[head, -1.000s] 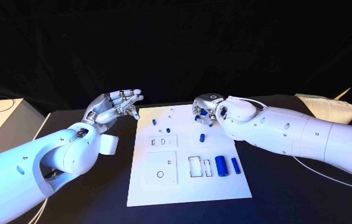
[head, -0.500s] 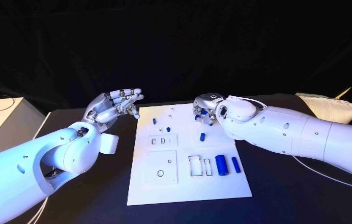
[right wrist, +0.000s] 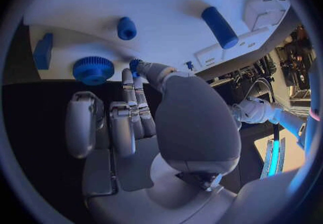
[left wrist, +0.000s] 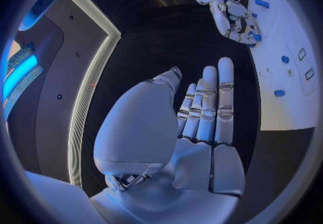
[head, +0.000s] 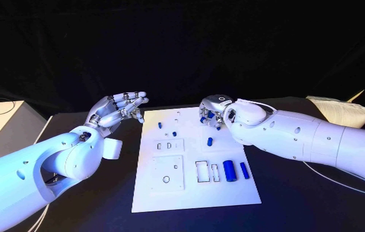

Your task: Assemble the parts on the task board

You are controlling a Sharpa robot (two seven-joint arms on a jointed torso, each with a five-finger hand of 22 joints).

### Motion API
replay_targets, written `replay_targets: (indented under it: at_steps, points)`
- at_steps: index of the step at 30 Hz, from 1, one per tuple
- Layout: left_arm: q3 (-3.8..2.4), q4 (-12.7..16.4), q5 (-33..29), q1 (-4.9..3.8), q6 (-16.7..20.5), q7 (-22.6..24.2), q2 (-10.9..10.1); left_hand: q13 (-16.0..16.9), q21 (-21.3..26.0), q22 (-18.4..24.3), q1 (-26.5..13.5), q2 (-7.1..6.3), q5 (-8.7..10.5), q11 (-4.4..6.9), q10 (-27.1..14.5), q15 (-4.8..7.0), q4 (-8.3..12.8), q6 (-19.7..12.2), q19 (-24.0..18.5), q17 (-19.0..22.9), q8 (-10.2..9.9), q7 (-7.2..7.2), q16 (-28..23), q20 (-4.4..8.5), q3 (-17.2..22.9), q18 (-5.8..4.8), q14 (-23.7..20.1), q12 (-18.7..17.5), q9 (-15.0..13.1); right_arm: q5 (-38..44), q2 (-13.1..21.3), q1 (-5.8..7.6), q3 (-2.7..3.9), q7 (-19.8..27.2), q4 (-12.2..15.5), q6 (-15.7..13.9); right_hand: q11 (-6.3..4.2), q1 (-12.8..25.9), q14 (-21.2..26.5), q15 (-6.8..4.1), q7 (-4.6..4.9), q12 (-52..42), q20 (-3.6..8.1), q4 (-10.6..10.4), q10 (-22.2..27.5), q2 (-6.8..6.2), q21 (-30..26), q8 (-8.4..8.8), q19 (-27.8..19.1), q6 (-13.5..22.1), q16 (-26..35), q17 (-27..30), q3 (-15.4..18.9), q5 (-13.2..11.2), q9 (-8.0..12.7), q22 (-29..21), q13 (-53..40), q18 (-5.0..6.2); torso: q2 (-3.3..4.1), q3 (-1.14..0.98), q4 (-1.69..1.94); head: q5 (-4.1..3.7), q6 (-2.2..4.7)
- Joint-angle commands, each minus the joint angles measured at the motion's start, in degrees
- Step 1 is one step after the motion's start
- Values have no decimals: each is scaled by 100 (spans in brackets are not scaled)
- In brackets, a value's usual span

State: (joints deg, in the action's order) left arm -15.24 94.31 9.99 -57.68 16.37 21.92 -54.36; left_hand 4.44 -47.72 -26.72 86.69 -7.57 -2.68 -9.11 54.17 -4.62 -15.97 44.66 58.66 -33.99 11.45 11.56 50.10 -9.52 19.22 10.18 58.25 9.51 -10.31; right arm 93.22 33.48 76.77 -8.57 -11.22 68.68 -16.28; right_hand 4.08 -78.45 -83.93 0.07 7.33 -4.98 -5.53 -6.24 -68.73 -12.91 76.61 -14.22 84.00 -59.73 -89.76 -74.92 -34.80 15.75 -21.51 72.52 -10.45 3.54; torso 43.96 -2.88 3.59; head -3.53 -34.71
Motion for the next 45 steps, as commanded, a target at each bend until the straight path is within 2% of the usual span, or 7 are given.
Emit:
replay_targets:
  at_steps: [1, 12, 14, 20, 29, 37, 45]
  points:
    - [-5, 12, 17, -2, -31, 27, -1, 4, -18, -5, -24, -18, -21, 1, -35, -1, 1, 40, -51, -6, 33, 106, 20, -7, 46, 28, -41, 25, -8, 44, 5, -2, 1, -99, 23, -359, -8, 4, -579, -52, -1, 19, 30, 40, -48, 67, -5, -45, 0, -54, 23, -1374, -21, -2, -27, 4, 9, 31, 5, 6, 0, 0, 15]
    - [-5, 27, 17, -2, -20, 33, -22, 4, -24, -9, -21, -19, -21, 1, -37, -1, 4, 43, -55, -6, 35, 106, 21, -8, 50, 28, -42, 27, -9, 198, -83, -2, 4, -275, 79, -987, -1, 15, -583, -51, 14, 53, 34, 120, -57, 43, 15, -52, 10, -35, 15, -1396, -49, -13, -63, 35, 30, 24, 8, 15, 11, 6, 49]
    - [-5, 30, 17, -2, -18, 35, -27, 4, -24, -9, -21, -19, -21, 1, -37, -1, 4, 43, -55, -6, 35, 106, 21, -8, 50, 28, -42, 27, -9, 234, -149, -2, 4, -310, 54, -1090, 3, 23, -583, -49, 16, 62, 33, 132, -53, 33, 23, -52, 14, -29, 15, -1396, -52, -9, -69, 46, 35, 21, 12, 7, 8, 10, 60]
    - [-5, 38, 17, -2, -18, 39, -30, 4, -31, -13, -17, -20, -21, 0, -40, -1, 8, 46, -60, -5, 38, 106, 22, -8, 54, 28, -44, 29, -10, 330, -386, -2, 6, -352, -125, -1281, 10, 45, -586, -43, 22, 79, 31, 148, -47, 17, 34, -48, 20, -15, 11, -1408, -58, -7, -80, 62, 45, 17, 18, 16, 17, 20, 81]
    - [-6, 52, 17, -3, -21, 38, -14, 4, -38, -18, -14, -22, -21, 1, -41, -1, 11, 50, -66, -5, 42, 105, 24, -9, 58, 29, -46, 32, -11, 320, -778, -23, 9, -261, -462, -1330, 18, 69, -587, -36, 30, 100, 27, 168, -32, 4, 37, -39, 22, 7, 9, -1413, -71, -13, -90, 67, 58, 16, 33, 2, 26, 33, 69]
    - [-6, 69, 17, -5, -11, 29, -55, 4, -44, -21, -13, -22, -21, 1, -42, -1, 13, 54, -70, -4, 45, 105, 24, -9, 61, 29, -47, 34, -13, 127, -998, -77, 10, -179, -630, -1191, 27, 90, -587, -30, 38, 119, 22, 185, -12, 1, 29, -29, 19, 30, 10, -1411, -88, -15, -100, 59, 72, 18, 55, 12, 30, 32, 45]
    - [-13, 144, 17, -6, 4, 34, -125, 4, -44, -21, -13, -22, -21, 1, -42, -1, 13, 54, -70, -4, 45, 105, 24, -9, 61, 29, -47, 34, -13, 144, -1107, -110, 10, -248, -810, -1189, 37, 98, -586, -21, 48, 133, 15, 232, 13, -21, 29, -17, 19, 57, 10, -1410, -113, -11, -114, 63, 91, 17, 84, 29, 60, 36, 31]
